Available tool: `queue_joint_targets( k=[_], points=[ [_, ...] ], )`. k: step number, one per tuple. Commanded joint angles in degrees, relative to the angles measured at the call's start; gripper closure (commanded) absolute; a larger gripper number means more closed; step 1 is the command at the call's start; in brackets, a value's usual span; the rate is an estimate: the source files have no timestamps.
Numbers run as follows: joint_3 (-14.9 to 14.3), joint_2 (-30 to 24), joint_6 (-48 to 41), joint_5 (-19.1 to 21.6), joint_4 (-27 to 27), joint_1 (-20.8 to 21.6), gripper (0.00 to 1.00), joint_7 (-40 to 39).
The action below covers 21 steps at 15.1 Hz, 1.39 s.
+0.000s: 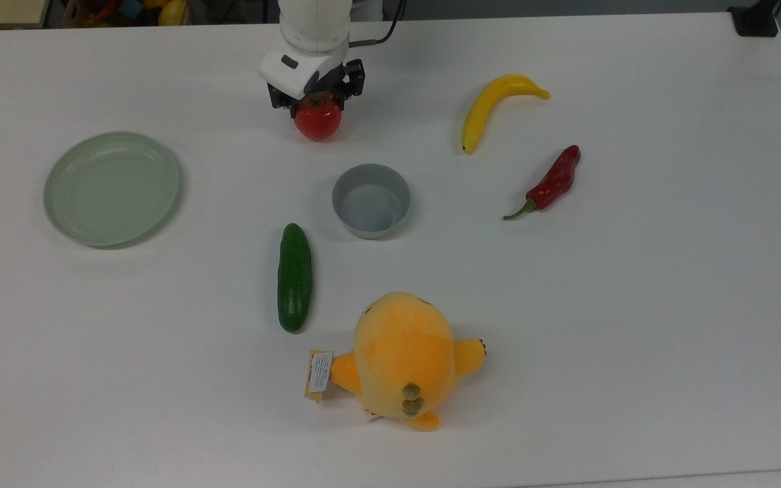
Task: Put the red apple in the bowl
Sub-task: 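Close the gripper around the red apple and lift it, then carry the red apple over the grey bowl and lower it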
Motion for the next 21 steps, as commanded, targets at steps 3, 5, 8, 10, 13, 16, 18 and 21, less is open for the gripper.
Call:
queue_joint_targets(
  k=[3, 5, 8, 10, 13, 16, 18, 21],
  points=[
    [0.23, 0.30, 1.66, -1.95, -0.64, 0.30, 0.50, -0.56],
    [0.23, 0.04, 1.57, -1.95, -0.55, 0.30, 0.50, -0.56],
    [0.15, -0.66, 1.48, -1.95, -0.02, 0.30, 0.49, -0.22],
    [0.23, -0.93, 1.05, -1.87, 1.55, 0.30, 0.49, 0.14],
    [1.11, -1.19, 0.87, -1.34, 4.45, 0.38, 0.49, 4.08],
    [1.64, -1.10, 0.78, -0.90, 7.35, 0.65, 0.49, 6.29],
    [1.64, -1.10, 0.78, -0.63, 8.76, 1.18, 0.49, 6.99],
    [1.64, -0.67, 0.69, 0.15, 11.57, 1.44, 0.49, 9.09]
  ],
)
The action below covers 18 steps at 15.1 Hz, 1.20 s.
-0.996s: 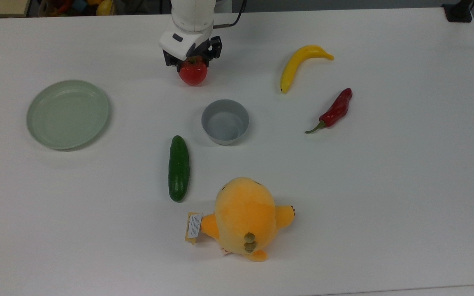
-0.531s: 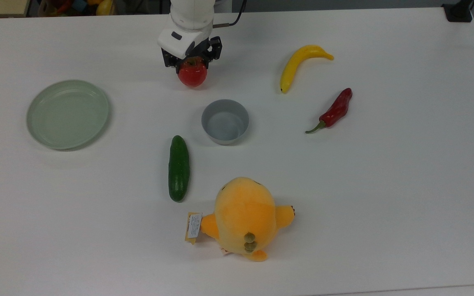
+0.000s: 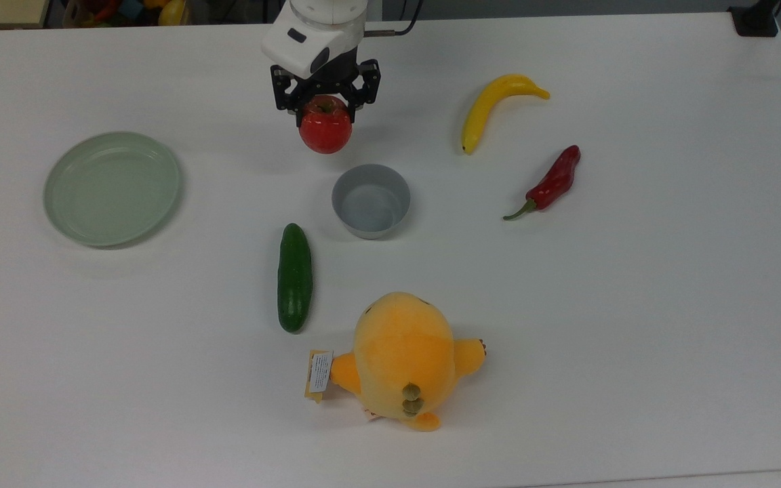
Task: Put the red apple in the bowl
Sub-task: 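Carry the red apple over the grey bowl and lower it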
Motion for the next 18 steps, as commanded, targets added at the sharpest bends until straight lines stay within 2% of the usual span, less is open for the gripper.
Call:
queue_joint_targets(
  k=[1, 4, 6, 8, 11, 16, 17, 18],
  points=[
    [-0.04, 0.64, -0.30, 0.86, 3.81, 0.62, 0.49, 3.67],
    [1.19, 6.26, -2.06, 0.86, 10.84, 0.26, 0.49, 5.08],
    [1.37, 8.46, -1.54, 0.77, 11.91, 0.44, 0.49, 5.44],
    [2.77, 10.57, -1.71, 0.69, 13.84, 0.27, 0.49, 6.57],
    [3.92, 12.86, -1.45, -0.19, 14.02, 0.27, 0.48, 8.25],
    [4.01, 17.08, -1.54, -0.37, 18.50, 0.18, 0.47, 9.12],
    [4.10, 17.26, -1.54, -0.37, 18.50, 0.18, 0.33, 9.30],
    [4.18, 17.35, -1.54, -0.37, 18.42, 0.09, 0.00, 9.22]
  ],
)
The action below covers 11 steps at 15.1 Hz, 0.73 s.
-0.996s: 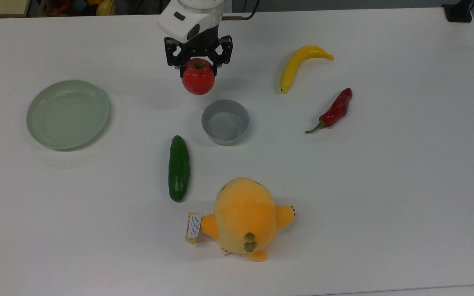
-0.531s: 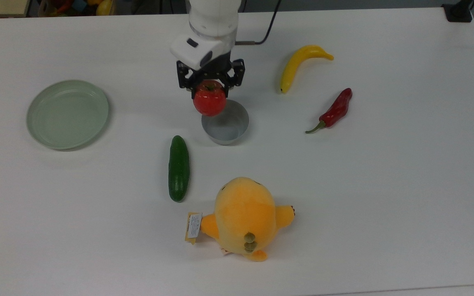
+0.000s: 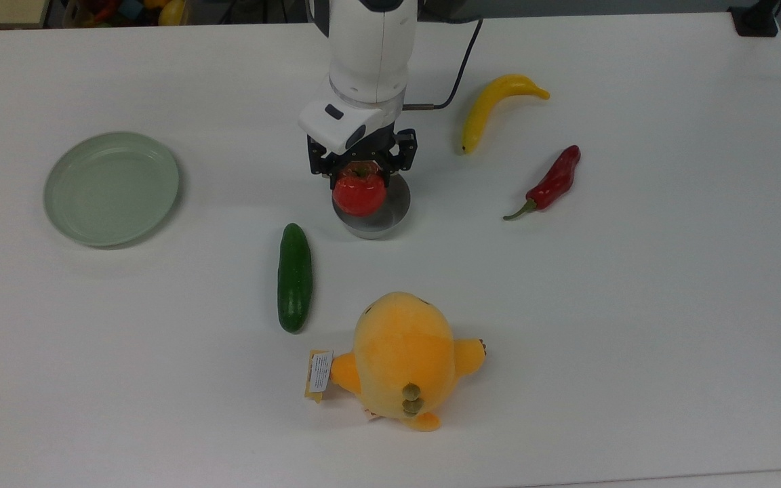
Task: Put the red apple in the bowl
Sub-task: 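Carry the red apple over the grey bowl and lower it, then open the gripper to release the apple into the bowl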
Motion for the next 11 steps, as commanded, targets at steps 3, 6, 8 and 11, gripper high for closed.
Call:
queue_joint_targets(
  k=[3, 6, 8, 11],
  points=[
    [0.60, 1.15, -1.76, -0.43, 1.73, -0.05, 0.00, 1.50],
    [0.86, 0.89, -2.02, 0.18, 1.82, -0.40, 0.00, 1.85],
    [1.83, -0.51, -4.90, 0.28, 1.82, -0.84, 0.00, 6.32],
    [1.74, -6.12, -10.60, 0.19, 1.73, -1.02, 0.00, 7.13]
  ],
)
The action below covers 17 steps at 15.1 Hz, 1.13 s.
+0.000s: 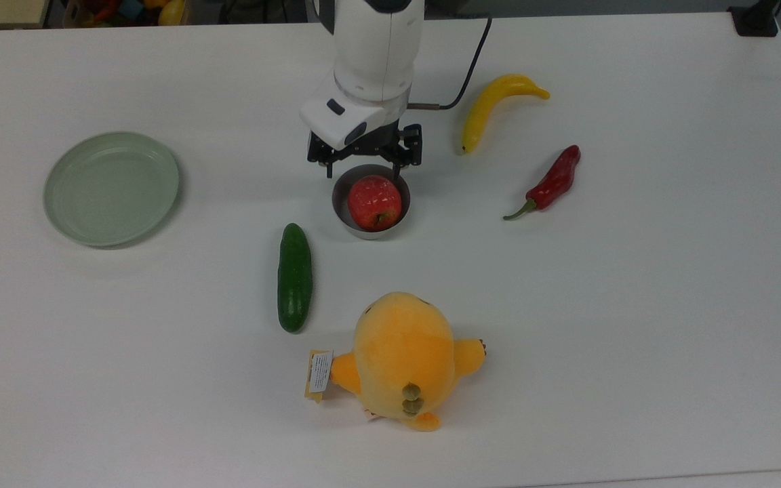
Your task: Put the red apple in the bowl
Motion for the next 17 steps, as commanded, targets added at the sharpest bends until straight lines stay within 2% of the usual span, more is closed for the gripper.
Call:
queue_joint_targets(
  k=[1, 3, 6, 8, 10, 13, 17],
  points=[
    [0.11, -8.25, -9.08, 0.32, -0.41, -0.88, 0.00, 1.67],
    [-2.26, -13.26, -14.71, 0.32, -1.02, -0.27, 0.00, 0.36],
    [-3.85, -16.78, -17.99, 0.32, -0.85, -0.70, 0.00, -0.09],
    [-4.99, -17.15, -16.33, 0.84, 0.98, -0.62, 0.00, 0.09],
    [-5.00, -16.97, -12.30, 3.38, 1.61, -0.70, 0.00, -0.08],
    [-4.82, -16.10, -9.74, 4.62, 2.58, -0.70, 0.00, -0.87],
    [-4.82, -16.09, -11.38, 6.21, 2.67, -0.53, 0.00, -5.16]
  ],
)
